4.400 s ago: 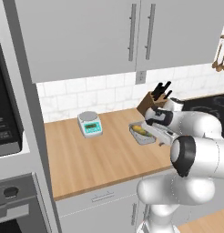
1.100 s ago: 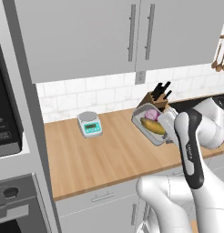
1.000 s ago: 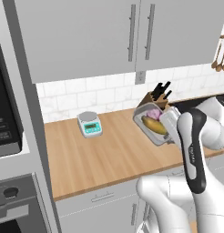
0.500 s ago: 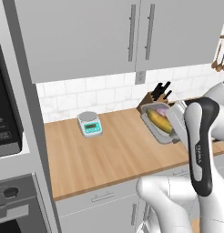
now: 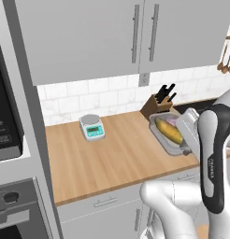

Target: Take the meat container that has the fish and place it on the second highest rack of the freezer. Then take the vegetable container that has the onion and cucumber and place it on the highest rack of the freezer.

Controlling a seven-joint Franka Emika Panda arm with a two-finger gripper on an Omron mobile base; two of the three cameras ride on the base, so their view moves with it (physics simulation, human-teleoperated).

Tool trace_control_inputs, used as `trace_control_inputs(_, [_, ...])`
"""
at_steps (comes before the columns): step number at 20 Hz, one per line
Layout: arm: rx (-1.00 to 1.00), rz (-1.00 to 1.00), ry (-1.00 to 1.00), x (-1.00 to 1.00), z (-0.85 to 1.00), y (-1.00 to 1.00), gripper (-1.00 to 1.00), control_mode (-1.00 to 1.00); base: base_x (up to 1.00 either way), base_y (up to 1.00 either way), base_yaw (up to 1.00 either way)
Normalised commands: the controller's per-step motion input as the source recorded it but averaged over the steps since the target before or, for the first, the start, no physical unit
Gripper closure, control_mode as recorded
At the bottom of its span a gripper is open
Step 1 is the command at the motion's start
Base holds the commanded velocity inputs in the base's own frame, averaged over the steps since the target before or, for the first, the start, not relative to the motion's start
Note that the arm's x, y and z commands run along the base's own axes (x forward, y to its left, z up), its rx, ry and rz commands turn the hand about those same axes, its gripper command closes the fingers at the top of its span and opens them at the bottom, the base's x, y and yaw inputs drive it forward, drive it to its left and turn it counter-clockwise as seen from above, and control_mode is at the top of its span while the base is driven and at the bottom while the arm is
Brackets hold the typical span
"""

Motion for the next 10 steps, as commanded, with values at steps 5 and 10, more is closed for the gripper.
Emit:
trace_control_inputs(5, [0.0, 0.0, 0.02, 0.0, -0.08, 0.02, 1.0, 1.0, -0.09, 0.27, 0.0])
trace_control_inputs(10, [0.0, 0.0, 0.0, 0.0, 0.0, 0.0, 1.0, 1.0, -0.87, 0.64, 0.16])
